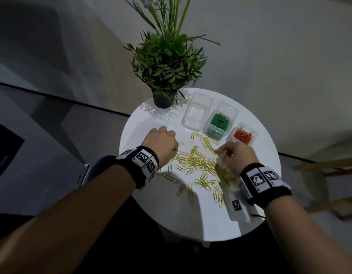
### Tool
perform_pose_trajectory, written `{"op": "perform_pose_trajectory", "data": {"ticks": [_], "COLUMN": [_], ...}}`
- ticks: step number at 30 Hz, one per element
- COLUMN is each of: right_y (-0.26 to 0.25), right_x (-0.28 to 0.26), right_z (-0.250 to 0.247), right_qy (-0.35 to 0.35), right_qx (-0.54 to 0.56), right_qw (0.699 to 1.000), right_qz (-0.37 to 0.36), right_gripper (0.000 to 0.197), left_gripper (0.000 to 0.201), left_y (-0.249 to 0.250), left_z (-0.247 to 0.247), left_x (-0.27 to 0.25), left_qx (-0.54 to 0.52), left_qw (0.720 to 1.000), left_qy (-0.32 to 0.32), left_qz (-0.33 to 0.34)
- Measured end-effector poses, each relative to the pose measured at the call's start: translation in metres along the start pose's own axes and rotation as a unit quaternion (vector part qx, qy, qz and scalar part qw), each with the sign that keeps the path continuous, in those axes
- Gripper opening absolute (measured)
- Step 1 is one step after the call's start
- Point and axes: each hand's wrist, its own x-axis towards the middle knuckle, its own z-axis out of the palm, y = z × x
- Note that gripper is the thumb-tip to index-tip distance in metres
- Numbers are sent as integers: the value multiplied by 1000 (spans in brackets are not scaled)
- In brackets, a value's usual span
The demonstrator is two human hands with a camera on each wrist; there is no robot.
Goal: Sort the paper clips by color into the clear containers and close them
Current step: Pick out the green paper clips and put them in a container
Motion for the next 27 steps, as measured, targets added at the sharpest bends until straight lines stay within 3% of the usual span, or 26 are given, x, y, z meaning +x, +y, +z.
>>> {"op": "perform_pose_trajectory", "data": {"ticks": [8, 10, 13, 16, 21, 27], "right_y": [56, 65, 76, 77, 62, 17], "right_x": [-25, -26, -28, -32, -39, -50], "right_z": [-4, -4, -2, 5, 15, 39], "right_qy": [19, 35, 49, 26, 35, -34], "right_qx": [25, 39, 43, 33, 36, -150], "right_qw": [996, 993, 990, 992, 997, 983], "right_qz": [86, 106, 127, 115, 53, -105], "right_gripper": [15, 17, 24, 33, 34, 60], "left_gripper": [15, 6, 5, 9, 8, 9], "left_y": [12, 14, 11, 9, 4, 6], "left_z": [-2, 0, 4, 6, 8, 8], "left_x": [12, 13, 9, 6, 0, -10], "left_qx": [94, 51, -127, -303, -433, -553], "left_qw": [995, 997, 991, 951, 892, 820], "left_qy": [-27, -37, -29, -16, 44, 12], "left_qz": [35, 32, -3, -56, -122, -146]}}
